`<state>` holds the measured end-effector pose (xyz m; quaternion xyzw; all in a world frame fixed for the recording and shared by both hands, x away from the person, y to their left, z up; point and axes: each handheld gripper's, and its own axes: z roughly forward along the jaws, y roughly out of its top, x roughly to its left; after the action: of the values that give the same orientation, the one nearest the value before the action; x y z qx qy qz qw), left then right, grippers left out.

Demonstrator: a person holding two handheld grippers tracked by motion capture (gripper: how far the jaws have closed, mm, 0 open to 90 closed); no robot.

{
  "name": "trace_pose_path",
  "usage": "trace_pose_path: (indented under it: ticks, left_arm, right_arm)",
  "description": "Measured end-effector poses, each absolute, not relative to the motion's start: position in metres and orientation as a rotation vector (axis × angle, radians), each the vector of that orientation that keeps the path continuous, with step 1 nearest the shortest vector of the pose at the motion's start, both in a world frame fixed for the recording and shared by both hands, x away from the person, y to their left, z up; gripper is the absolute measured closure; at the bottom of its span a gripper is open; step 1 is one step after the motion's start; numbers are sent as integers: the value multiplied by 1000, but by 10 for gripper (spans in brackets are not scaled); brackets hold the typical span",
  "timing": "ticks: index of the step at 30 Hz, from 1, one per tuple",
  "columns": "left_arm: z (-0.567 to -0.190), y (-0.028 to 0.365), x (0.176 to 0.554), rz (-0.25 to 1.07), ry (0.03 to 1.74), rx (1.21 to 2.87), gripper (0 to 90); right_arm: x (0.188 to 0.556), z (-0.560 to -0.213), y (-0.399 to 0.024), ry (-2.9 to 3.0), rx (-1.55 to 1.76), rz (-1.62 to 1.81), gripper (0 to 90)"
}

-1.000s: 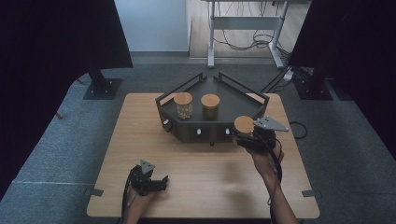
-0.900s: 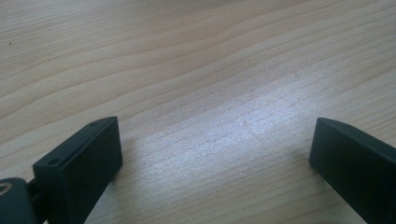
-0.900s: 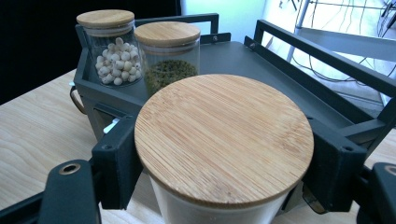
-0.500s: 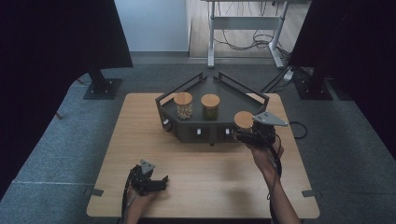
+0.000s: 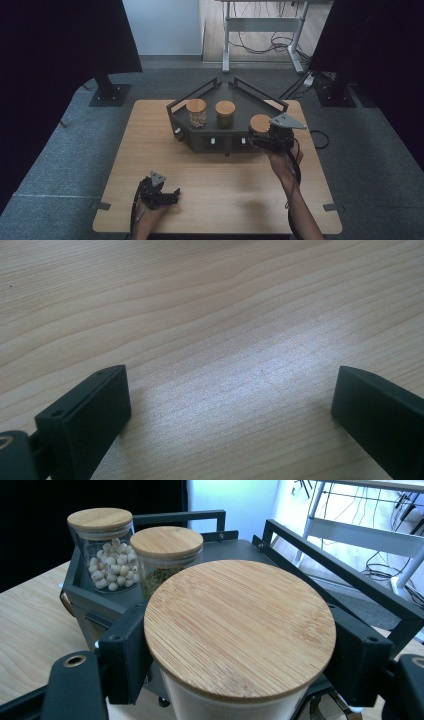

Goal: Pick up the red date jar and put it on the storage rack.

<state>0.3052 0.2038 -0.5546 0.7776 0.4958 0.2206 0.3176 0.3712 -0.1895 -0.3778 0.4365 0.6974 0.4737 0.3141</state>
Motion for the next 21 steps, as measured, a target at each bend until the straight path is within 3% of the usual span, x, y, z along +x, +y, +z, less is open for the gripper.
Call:
trace_pose_path:
  ticks: [21]
  left_arm:
    - [-555, 204, 305, 580, 1305, 2047, 22]
  right_arm:
    - [390, -380, -187, 1837, 1171, 1214, 234]
